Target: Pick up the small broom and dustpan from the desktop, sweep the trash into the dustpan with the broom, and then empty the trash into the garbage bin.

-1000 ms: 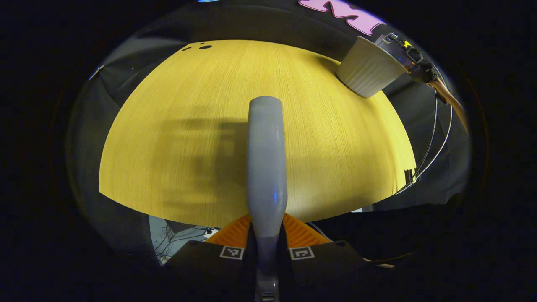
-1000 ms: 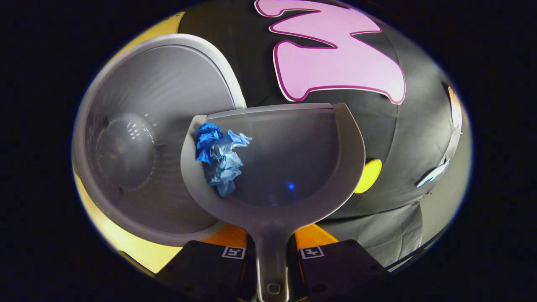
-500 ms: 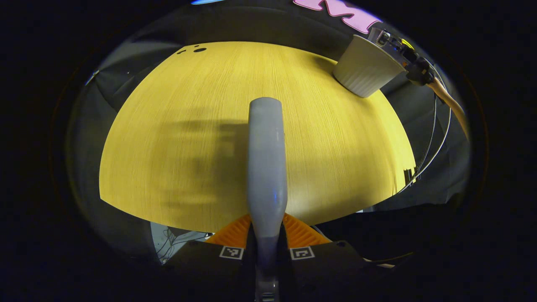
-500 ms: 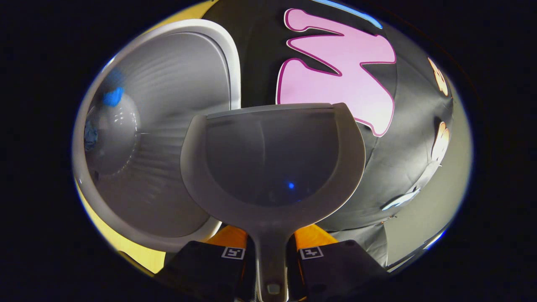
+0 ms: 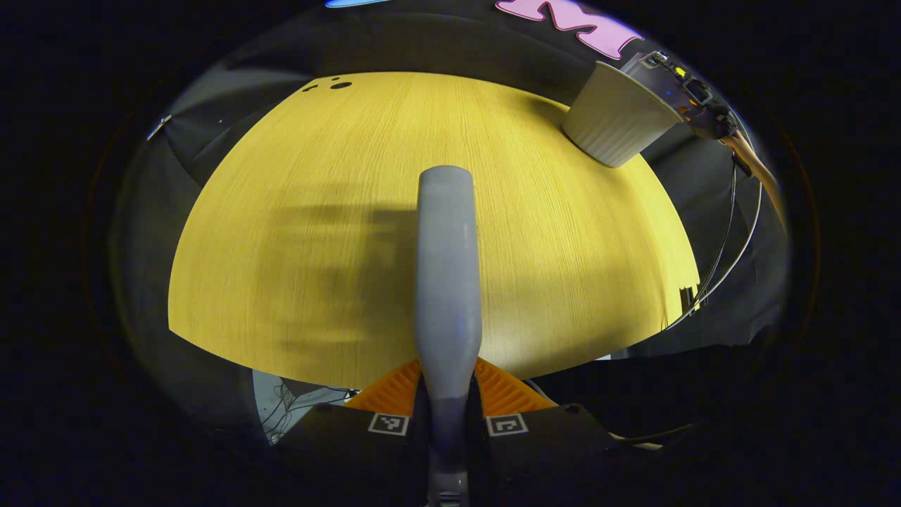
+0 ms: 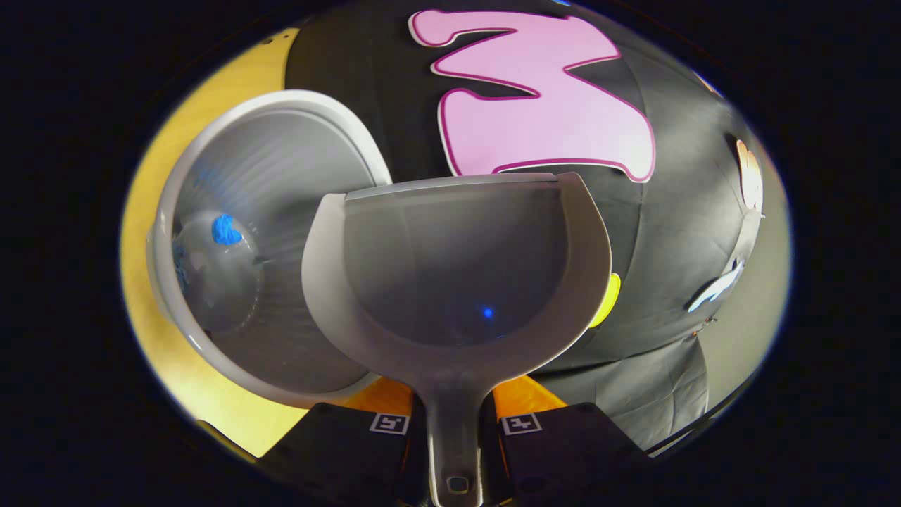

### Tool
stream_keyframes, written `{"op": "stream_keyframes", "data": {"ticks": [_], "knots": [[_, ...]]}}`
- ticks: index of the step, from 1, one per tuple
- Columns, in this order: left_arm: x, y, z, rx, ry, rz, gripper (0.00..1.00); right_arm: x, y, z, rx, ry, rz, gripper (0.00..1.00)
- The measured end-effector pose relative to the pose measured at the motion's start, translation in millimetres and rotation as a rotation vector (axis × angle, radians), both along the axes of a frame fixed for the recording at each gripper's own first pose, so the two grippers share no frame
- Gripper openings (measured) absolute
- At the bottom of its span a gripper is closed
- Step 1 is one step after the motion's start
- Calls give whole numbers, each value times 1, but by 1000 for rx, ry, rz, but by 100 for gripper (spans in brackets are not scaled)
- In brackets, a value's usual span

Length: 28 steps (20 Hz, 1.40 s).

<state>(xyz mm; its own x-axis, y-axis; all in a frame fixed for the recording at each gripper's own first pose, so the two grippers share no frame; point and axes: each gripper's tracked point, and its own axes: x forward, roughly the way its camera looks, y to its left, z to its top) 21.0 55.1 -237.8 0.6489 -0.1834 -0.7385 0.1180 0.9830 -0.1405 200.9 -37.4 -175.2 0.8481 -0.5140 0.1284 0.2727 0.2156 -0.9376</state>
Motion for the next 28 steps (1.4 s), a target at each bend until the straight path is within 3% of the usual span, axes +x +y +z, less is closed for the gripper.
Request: {"op": "stream_keyframes", "data": {"ticks": [7, 14, 17, 22, 28], "knots": [[3, -1, 4, -8, -39, 10, 26, -48, 37, 32, 250, -93, 113, 33], [5, -3, 2, -18, -97, 36, 26, -105, 114, 26, 477, -35, 306, 33], [6, 1, 1, 10, -128, 31, 26, -128, 163, -2, 649, 44, 398, 33], [11, -4, -1, 26, -165, 81, 26, -150, 233, -73, 788, 206, 448, 33], [8, -3, 4, 58, -173, 93, 29, -173, 284, -194, 998, 446, 383, 33]]}}
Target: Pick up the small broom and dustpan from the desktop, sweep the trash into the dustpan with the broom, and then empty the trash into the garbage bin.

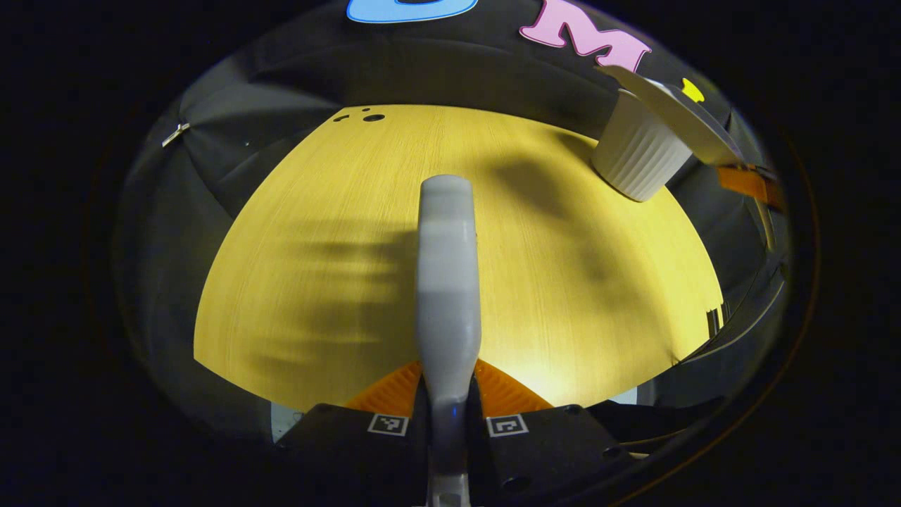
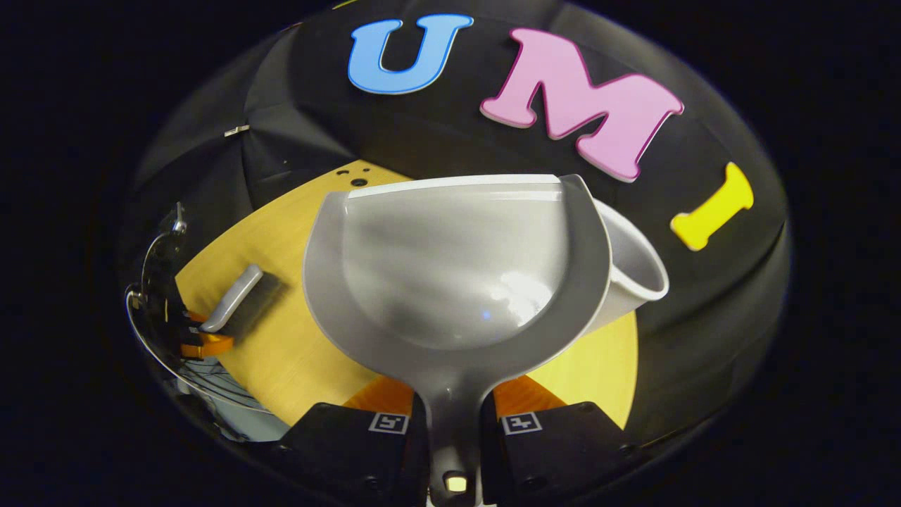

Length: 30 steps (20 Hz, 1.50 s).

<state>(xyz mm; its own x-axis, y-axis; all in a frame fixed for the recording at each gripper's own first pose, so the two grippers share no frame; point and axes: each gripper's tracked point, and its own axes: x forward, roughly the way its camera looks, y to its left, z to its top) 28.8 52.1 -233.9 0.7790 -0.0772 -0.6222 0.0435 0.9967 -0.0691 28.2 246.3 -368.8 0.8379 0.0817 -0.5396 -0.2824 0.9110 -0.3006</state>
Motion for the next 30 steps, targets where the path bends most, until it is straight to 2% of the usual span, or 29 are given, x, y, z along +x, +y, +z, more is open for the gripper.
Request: {"op": "stream_keyframes", "data": {"ticks": [1, 3, 4, 6, 7, 16, 18, 21, 22, 23, 26, 27, 28, 29, 30], "knots": [[1, 0, -2, 0, 8, 2, 26, -3, 2, -17, 30, 47, -8, 28], [1, 0, -1, -2, 25, 6, 26, -12, -4, -42, 80, 130, -40, 28], [0, 0, -1, -2, 37, 6, 26, -13, -6, -55, 100, 163, -60, 33], [0, 2, 1, 13, 61, 3, 29, -16, -12, -78, 135, 224, -101, 33], [0, 2, 2, 24, 71, 2, 26, -15, -13, -87, 154, 253, -120, 33], [0, 2, 10, 136, 183, -51, 27, -13, -29, -157, 221, 414, -236, 33], [-1, 4, 8, 160, 202, -61, 24, -17, -30, -164, 229, 444, -236, 33], [0, 0, 6, 179, 225, -49, 28, -19, -31, -168, 211, 453, -224, 35], [-2, 1, 6, 175, 236, -42, 28, -19, -29, -168, 220, 458, -228, 42], [-3, -1, 6, 167, 245, -34, 28, -20, -25, -166, 239, 466, -226, 36], [-7, -14, 6, 135, 232, -28, 31, -24, -9, -164, 284, 496, -193, 41], [-8, -16, 7, 131, 227, -27, 28, -26, -7, -164, 284, 500, -180, 32], [-7, -16, 9, 124, 223, -28, 33, -27, -5, -162, 290, 504, -172, 46], [-8, -17, 11, 119, 216, -23, 36, -29, -2, -160, 300, 504, -161, 43], [-9, -18, 12, 108, 208, -20, 49, -30, 0, -156, 311, 502, -149, 62]]}}
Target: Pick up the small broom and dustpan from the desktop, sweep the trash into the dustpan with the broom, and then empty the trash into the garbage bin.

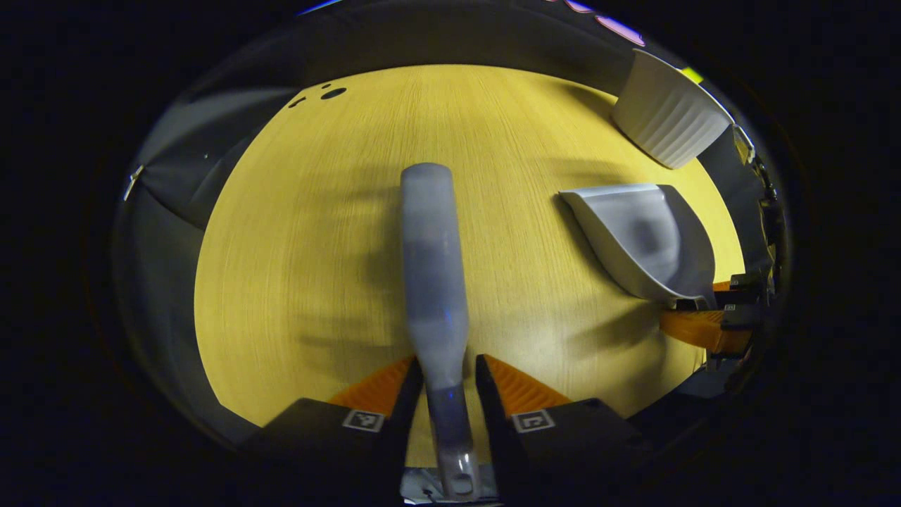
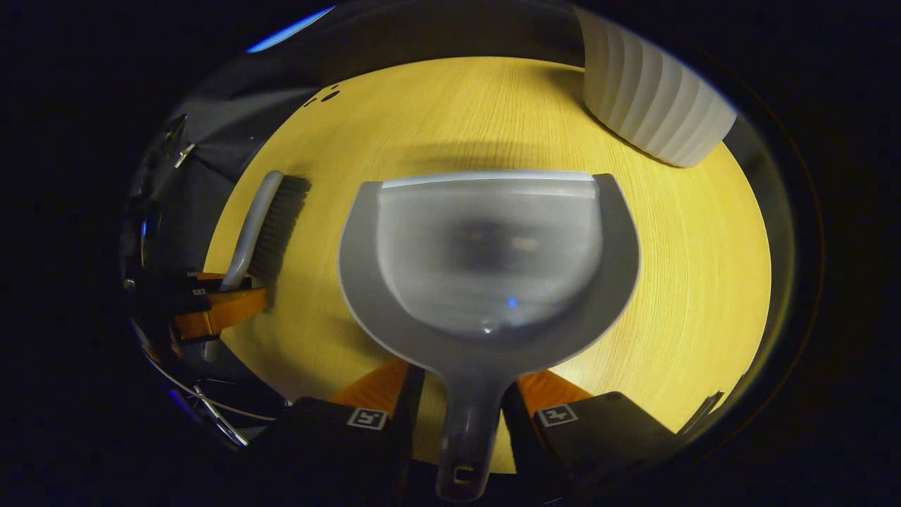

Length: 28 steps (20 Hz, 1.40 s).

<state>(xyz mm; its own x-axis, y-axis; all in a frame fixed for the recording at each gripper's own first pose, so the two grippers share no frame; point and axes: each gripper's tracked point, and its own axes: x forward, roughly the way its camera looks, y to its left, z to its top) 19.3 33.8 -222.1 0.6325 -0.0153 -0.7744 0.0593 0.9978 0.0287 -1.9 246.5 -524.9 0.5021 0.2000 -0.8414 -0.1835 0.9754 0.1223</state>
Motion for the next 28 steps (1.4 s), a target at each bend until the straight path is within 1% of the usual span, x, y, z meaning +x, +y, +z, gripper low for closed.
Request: {"op": "stream_keyframes", "data": {"ticks": [1, 2, 3, 4, 6, 7, 10, 12, 13, 16, 17, 18, 21, 23, 25, 27, 28], "knots": [[-4, -2, 2, -19, -3, -1, 58, -1, 1, 4, 3, -10, 9, 80], [-11, -5, 5, -37, -6, -4, 72, -2, 1, 6, -6, -21, 19, 78], [-17, -8, 12, -53, -21, -6, 86, -6, 0, 11, -10, -35, 27, 100], [-21, -8, 14, -50, -40, -5, 100, -8, 0, 18, -10, -47, 29, 100], [-31, -11, 27, -35, -88, -11, 96, -16, 1, 37, 5, -72, 23, 99], [-39, -14, 36, -40, -118, -10, 96, -20, 1, 48, 12, -96, 19, 99], [-62, -39, 67, -117, -243, -54, 96, -25, -2, 92, 1, -224, 24, 99], [-75, -43, 98, -129, -378, -51, 96, -26, -3, 127, -20, -353, 37, 99], [-81, -45, 119, -131, -467, -37, 96, -29, -2, 145, -25, -420, 43, 99], [-106, -53, 175, -129, -709, -5, 96, -38, 0, 198, -10, -621, 38, 99], [-117, -61, 191, -130, -779, -14, 96, -43, 0, 211, 0, -681, 30, 99], [-126, -63, 199, -117, -843, -17, 96, -47, 1, 223, 11, -734, 24, 99], [-152, -62, 235, -34, -999, 19, 96, -58, 4, 249, 25, -861, 24, 99], [-169, -68, 245, -17, -1073, 42, 96, -68, 0, 266, 24, -939, 18, 99], [-169, -65, 237, -30, -1105, 81, 96, -78, -6, 276, 38, -998, -2, 99], [-170, -69, 227, -75, -1104, 118, 96, -85, -11, 271, 44, -1001, -34, 99], [-169, -77, 221, -105, -1088, 120, 95, -87, -10, 267, 50, -990, -35, 99]]}}
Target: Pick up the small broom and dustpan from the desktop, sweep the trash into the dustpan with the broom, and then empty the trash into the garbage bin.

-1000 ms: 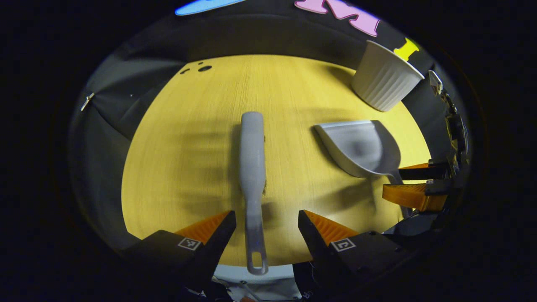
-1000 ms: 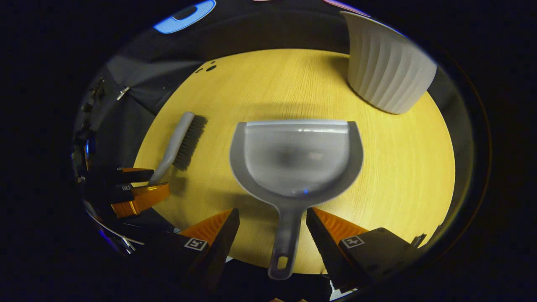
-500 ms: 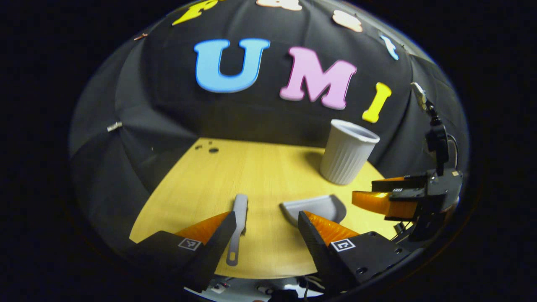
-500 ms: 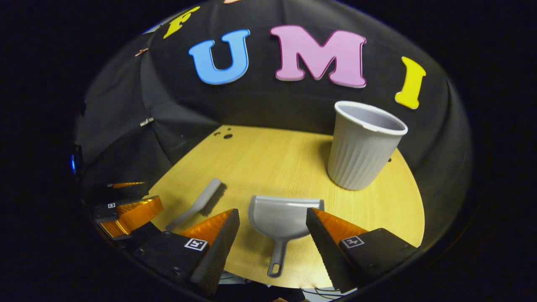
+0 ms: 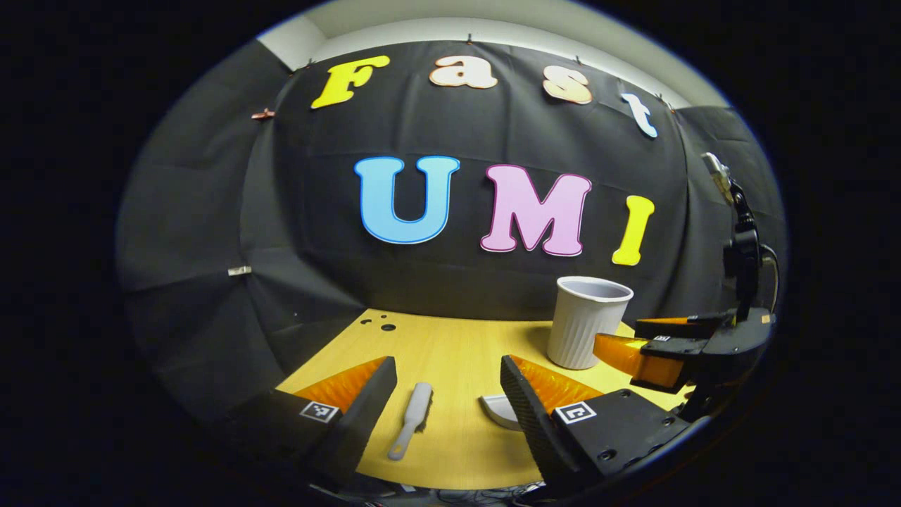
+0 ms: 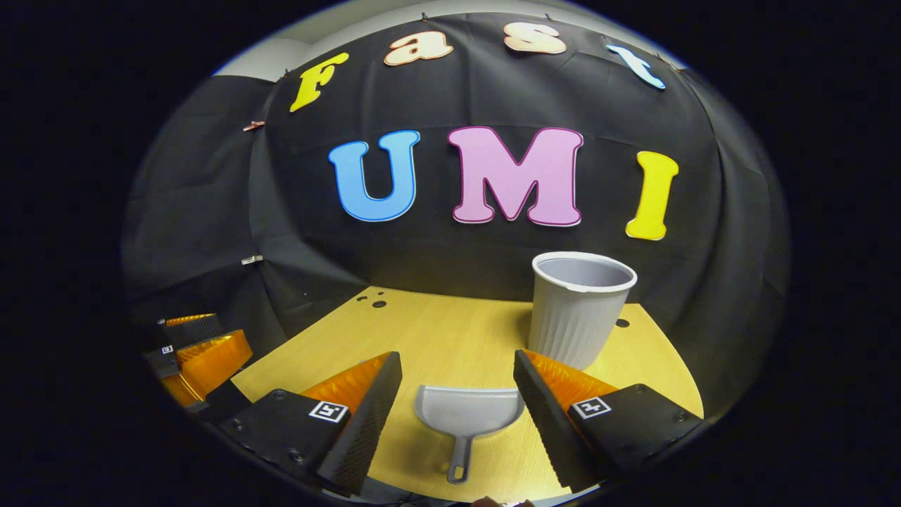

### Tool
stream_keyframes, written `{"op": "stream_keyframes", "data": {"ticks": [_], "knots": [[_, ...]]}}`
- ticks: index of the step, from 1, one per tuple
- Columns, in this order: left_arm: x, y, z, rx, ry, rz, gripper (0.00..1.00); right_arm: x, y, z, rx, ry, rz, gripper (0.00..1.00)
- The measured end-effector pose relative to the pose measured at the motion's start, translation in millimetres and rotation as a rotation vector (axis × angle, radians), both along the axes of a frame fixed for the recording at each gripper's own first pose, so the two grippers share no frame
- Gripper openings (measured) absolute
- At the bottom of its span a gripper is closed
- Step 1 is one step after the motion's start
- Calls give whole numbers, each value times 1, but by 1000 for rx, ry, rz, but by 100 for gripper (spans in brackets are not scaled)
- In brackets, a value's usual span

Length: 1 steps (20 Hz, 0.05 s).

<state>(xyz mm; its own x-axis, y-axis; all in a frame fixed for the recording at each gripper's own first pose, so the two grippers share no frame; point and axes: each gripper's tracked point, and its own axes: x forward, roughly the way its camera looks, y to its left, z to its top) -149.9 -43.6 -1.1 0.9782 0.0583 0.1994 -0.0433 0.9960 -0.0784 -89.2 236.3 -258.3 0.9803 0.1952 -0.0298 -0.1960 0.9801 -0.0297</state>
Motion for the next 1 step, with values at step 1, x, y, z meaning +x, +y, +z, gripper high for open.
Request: {"op": "stream_keyframes", "data": {"ticks": [1], "knots": [[1, -7, -5, -9, 21, -23, 95, -3, 3, -3, -3, 11, 5, 99]]}}
